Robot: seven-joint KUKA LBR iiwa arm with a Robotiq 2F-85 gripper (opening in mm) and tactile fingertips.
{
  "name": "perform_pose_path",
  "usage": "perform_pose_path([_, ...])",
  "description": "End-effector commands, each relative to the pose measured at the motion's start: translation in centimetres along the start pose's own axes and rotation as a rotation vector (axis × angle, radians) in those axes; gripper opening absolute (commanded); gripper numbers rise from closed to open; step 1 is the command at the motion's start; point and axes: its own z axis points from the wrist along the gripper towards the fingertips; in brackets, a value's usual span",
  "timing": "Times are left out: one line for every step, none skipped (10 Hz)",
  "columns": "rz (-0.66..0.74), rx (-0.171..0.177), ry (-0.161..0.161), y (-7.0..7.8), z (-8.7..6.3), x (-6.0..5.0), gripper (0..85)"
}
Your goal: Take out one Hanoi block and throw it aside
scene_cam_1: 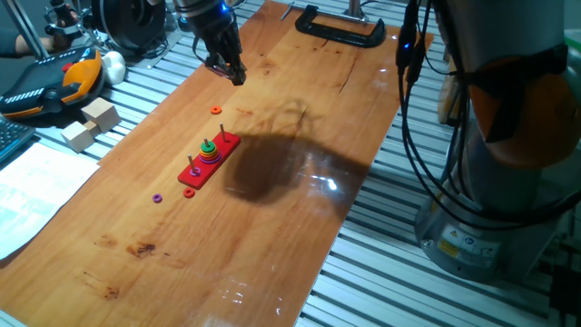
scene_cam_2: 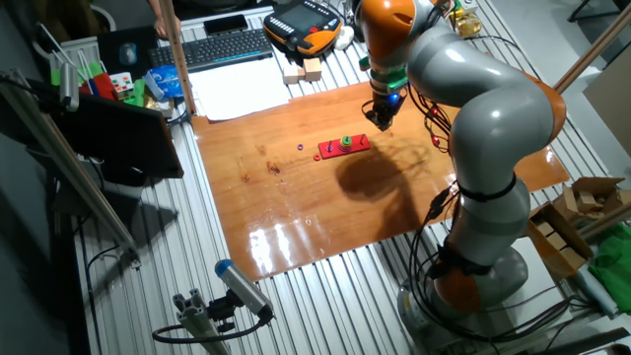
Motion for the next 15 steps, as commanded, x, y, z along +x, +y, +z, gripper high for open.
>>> perform_pose_path([-0.008, -0.004, -0.001, 0.01, 0.0, 0.0, 3.0])
perform_pose_path([0.01, -0.007, -0.004, 0.01, 0.0, 0.0, 3.3])
perform_pose_path([0.007, -0.068, -0.085, 0.01, 0.0, 0.0, 0.7])
perform_pose_path([0.02, -0.107, -0.092, 0.01, 0.0, 0.0, 0.7])
perform_pose_path([0.031, -0.132, -0.085, 0.01, 0.0, 0.0, 0.7])
perform_pose_path([0.038, -0.128, -0.091, 0.01, 0.0, 0.0, 0.7])
perform_pose_path([0.043, -0.123, -0.142, 0.01, 0.0, 0.0, 0.7])
perform_pose_path([0.051, -0.11, -0.096, 0.01, 0.0, 0.0, 0.7])
perform_pose_path([0.083, -0.114, -0.063, 0.01, 0.0, 0.0, 0.7])
perform_pose_path([0.096, -0.093, -0.045, 0.01, 0.0, 0.0, 0.7])
perform_pose_path([0.106, -0.097, -0.036, 0.01, 0.0, 0.0, 0.7])
perform_pose_path([0.11, -0.124, -0.06, 0.01, 0.0, 0.0, 0.7])
perform_pose_path([0.099, -0.118, -0.06, 0.01, 0.0, 0.0, 0.7])
perform_pose_path([0.082, -0.095, -0.056, 0.01, 0.0, 0.0, 0.7])
perform_pose_path([0.079, -0.088, -0.052, 0.01, 0.0, 0.0, 0.7])
